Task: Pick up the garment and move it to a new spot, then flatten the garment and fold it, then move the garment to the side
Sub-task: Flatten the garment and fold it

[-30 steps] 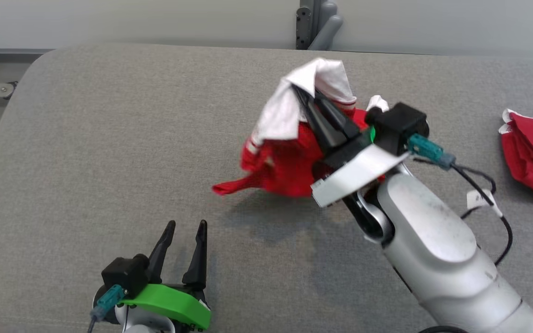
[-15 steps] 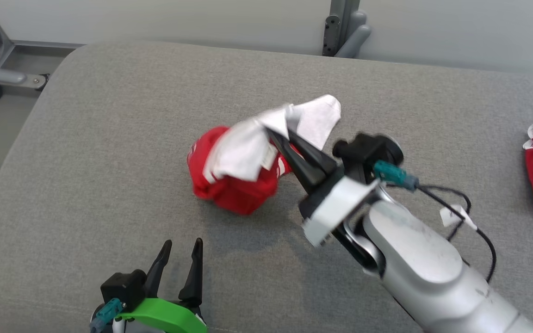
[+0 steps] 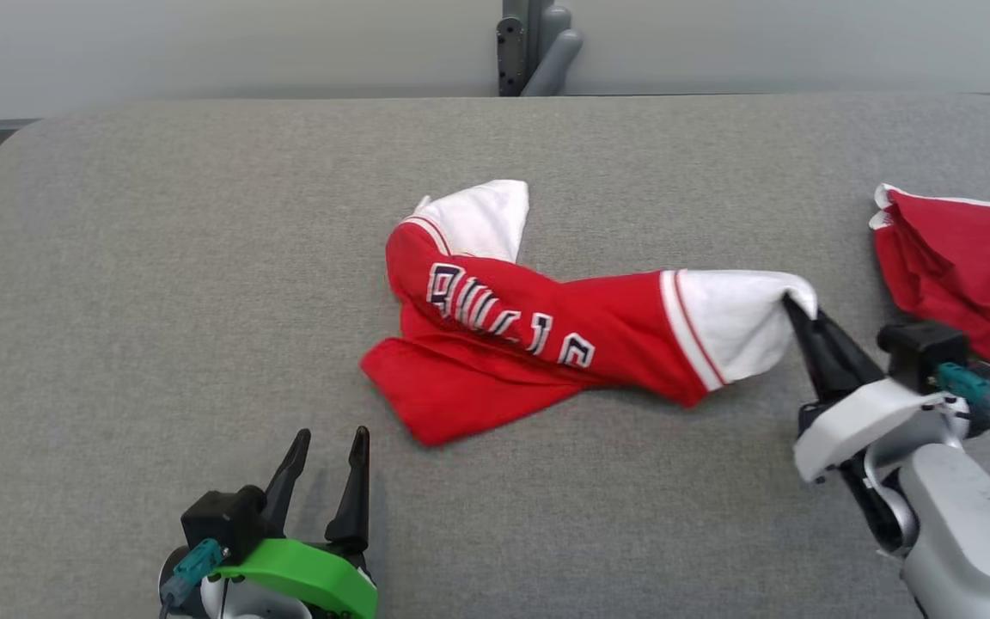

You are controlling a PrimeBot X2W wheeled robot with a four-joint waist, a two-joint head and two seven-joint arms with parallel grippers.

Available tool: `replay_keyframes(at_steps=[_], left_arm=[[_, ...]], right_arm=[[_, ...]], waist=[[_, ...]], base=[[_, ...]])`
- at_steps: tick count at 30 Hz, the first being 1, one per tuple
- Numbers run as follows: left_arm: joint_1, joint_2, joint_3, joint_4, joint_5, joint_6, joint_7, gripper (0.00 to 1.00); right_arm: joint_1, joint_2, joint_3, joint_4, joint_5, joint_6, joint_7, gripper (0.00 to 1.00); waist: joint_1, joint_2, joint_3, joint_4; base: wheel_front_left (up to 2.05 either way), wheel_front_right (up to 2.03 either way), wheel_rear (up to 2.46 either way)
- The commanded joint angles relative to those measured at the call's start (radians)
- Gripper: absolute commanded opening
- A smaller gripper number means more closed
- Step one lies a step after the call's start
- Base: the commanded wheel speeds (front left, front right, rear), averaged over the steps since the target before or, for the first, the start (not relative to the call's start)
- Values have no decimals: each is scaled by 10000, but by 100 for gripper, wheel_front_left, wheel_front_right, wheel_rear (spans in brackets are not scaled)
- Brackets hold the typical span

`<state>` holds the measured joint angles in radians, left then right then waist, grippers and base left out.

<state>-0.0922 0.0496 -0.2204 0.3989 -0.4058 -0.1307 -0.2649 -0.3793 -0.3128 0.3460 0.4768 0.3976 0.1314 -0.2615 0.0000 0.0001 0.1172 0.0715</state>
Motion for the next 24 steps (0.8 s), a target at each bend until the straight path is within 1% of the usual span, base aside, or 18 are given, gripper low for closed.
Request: replay_keyframes(at_steps=[1,2,3,4,5,8,13,18,24], left_arm=[[-180,25,-40,22,47,1,5,100],[-208,25,-62,38,46,1,5,100],[-212,28,-88,66,54,1,5,100],[-230,26,-142,97,47,1,5,100],[-256,23,-183,105,55,1,5,100],[-286,28,-265,163,9,1,5,100],[-468,29,-503,401,-189,1,5,100],[-1114,28,-624,1134,-346,1,5,100],[-2363,90,-293,2558,-222,1,3,100]], right_arm=[[212,3,-588,122,-223,-15,-37,0],[297,40,-954,207,-440,-15,-37,6],[390,122,-1294,376,-573,-15,-36,37],[477,218,-1658,592,-731,-15,-36,96],[534,347,-1835,754,-848,-13,-36,100],[601,671,-2245,709,-1066,-12,-37,100],[1043,1246,-2913,191,-1159,-13,-34,100],[1243,1596,-2826,-242,-1162,-15,-34,100],[989,1801,-2506,-626,-1071,-15,-34,100]], waist=[[0,-1,79,-366],[0,-1,80,-414],[0,-1,81,-465],[0,-1,77,-510],[0,-1,71,-555],[0,-1,47,-697],[0,-1,-13,-957],[0,-1,278,-1349],[0,-1,885,-1855]], base=[[0,0,0],[0,0,0],[0,0,0],[0,0,0],[0,0,0],[0,0,0],[0,0,0],[0,0,0],[0,0,0]])
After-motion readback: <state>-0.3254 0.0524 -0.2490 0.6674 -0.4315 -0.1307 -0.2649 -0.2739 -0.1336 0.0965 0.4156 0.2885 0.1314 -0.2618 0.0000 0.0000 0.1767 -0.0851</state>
